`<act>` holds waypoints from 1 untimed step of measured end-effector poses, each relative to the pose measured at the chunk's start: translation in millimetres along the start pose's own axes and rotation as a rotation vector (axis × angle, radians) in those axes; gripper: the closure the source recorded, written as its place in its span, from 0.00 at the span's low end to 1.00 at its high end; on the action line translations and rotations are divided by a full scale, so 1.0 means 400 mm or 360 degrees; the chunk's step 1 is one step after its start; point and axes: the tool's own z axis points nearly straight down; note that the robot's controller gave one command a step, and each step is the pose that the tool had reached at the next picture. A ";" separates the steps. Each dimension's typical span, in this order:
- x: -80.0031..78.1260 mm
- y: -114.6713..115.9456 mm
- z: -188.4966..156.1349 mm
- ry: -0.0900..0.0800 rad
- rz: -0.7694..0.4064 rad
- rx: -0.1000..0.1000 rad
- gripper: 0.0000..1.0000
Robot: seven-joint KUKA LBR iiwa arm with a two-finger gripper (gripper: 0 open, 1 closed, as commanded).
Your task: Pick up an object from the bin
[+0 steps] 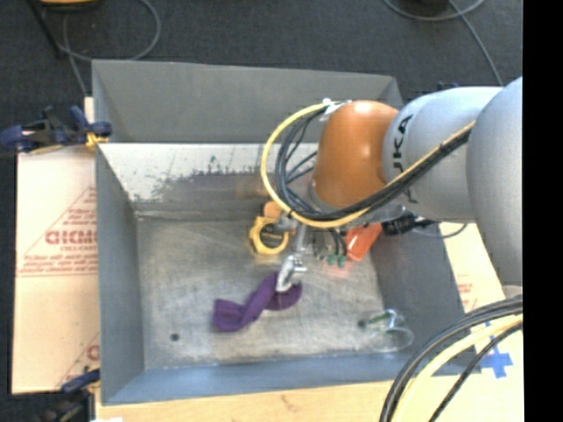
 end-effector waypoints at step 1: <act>0.016 -0.006 0.079 0.0008 -0.0122 0.0004 0.00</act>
Offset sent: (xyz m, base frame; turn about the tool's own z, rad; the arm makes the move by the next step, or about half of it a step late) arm -0.0567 0.0049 -0.0503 -0.6344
